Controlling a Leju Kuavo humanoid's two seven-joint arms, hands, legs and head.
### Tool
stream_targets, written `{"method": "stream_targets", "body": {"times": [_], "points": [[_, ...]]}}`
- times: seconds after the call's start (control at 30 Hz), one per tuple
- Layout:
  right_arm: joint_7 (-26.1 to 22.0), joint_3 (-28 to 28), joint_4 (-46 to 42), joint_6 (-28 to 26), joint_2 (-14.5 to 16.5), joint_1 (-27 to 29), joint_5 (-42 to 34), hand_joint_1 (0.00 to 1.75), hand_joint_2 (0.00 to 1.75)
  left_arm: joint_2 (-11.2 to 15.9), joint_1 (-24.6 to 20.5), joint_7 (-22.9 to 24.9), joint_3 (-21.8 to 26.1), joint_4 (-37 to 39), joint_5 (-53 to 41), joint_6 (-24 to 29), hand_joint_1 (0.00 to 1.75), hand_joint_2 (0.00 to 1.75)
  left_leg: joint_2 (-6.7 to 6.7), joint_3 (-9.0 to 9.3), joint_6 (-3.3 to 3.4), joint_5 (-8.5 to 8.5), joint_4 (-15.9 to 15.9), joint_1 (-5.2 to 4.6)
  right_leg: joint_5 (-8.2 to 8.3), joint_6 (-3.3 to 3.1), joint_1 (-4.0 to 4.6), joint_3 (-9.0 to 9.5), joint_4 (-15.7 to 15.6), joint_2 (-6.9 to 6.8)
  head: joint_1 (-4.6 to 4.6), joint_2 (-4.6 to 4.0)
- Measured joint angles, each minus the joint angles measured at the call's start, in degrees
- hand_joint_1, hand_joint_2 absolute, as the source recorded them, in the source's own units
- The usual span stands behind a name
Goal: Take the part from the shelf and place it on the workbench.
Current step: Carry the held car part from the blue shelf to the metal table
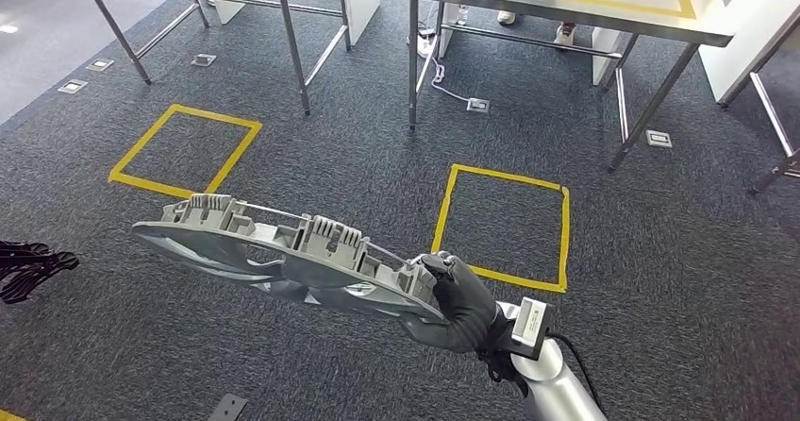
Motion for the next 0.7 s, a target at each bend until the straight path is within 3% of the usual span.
{"method": "stream_targets", "body": {"times": [0.07,0.13,0.23,0.27,0.3,0.37,0.43,0.5,0.6,0.63,0.7], "points": [[0.05,0.0,0.0,-0.04,0.09,-0.12,0.03,1.75,1.75,-0.02,-0.11,0.07,0.01,0.0,-0.03,0.01,0.0,1.75,0.06,0.23,-0.64,-0.08,-0.15,0.05,0.18,-0.49,-0.22,0.26,-0.41,0.25,-0.01,0.0],[0.12,0.0,0.0,-0.13,0.18,-0.47,0.04,1.75,1.75,0.0,-0.19,0.08,0.02,-0.01,-0.2,0.04,0.0,1.75,-0.94,-0.92,-1.19,-1.57,2.48,0.09,0.33,-1.06,-0.63,0.81,-0.98,0.46,-0.27,0.0],[0.15,0.0,0.01,-0.36,0.34,-0.91,0.01,1.75,1.75,0.06,-0.03,0.08,0.02,-0.01,-0.51,0.19,0.0,1.75,-2.29,-6.5,-1.76,-5.79,12.84,0.17,0.08,-1.63,-0.71,1.16,-1.09,0.9,-0.83,0.0],[0.19,0.0,0.02,-0.44,0.37,-0.88,0.01,1.75,1.75,0.07,0.03,0.08,0.02,-0.01,-0.58,0.25,0.0,1.75,-2.35,-7.83,-1.87,-5.98,14.88,0.2,-0.03,-1.65,-0.71,1.26,-1.05,1.1,-0.91,0.0],[0.23,0.0,0.03,-0.51,0.38,-0.83,0.02,1.75,1.75,0.09,0.07,0.05,0.02,-0.01,-0.68,0.29,0.0,1.75,-2.37,-8.18,-1.95,-5.07,14.92,0.25,-0.16,-1.57,-0.75,1.41,-0.99,1.32,-0.97,0.0],[0.27,0.0,0.04,-0.57,0.4,-0.76,0.04,1.75,1.75,0.14,0.04,-0.04,0.02,-0.01,-0.84,0.4,0.0,1.75,-2.63,-5.83,-2.1,-0.74,8.95,0.5,-0.62,-1.14,-0.91,1.8,-0.68,1.86,-1.09,0.0],[0.27,0.01,0.04,-0.56,0.43,-0.79,0.05,1.75,1.75,0.12,-0.02,-0.18,0.02,-0.01,-0.9,0.46,0.0,1.75,-4.24,-2.89,-2.06,1.81,2.6,0.84,-1.19,-0.39,-0.9,1.66,-0.06,2.58,-1.25,0.0],[0.28,0.04,0.03,-0.5,0.43,-0.84,0.1,1.75,1.75,0.08,0.1,-0.26,0.01,-0.01,-0.9,0.5,0.0,1.75,-5.15,-2.12,-1.41,1.56,0.95,0.83,-1.32,0.34,-0.88,1.22,0.24,3.3,-1.21,0.0],[0.27,0.09,0.04,-0.4,0.41,-0.91,0.15,1.75,1.75,0.03,-0.03,-0.27,0.0,-0.02,-1.17,0.51,0.0,1.75,-3.77,-1.9,0.03,1.47,0.61,0.7,-1.63,1.29,-1.09,0.87,0.86,3.34,-0.94,0.0],[0.26,0.1,0.04,-0.38,0.4,-0.98,0.15,1.75,1.75,0.0,-0.18,-0.27,0.0,-0.02,-1.41,0.51,0.0,1.75,-3.25,-1.7,0.43,1.41,0.48,0.73,-2.52,1.55,-1.09,0.08,2.53,2.8,-0.76,0.0],[0.19,0.13,0.04,-0.39,0.39,-1.01,0.17,1.75,1.75,-0.02,-0.31,-0.24,0.0,-0.02,-1.89,0.51,0.0,1.75,-2.21,-1.38,1.01,1.15,0.39,0.6,-5.46,1.9,-1.09,-3.33,9.09,1.74,-0.37,0.0]]}}
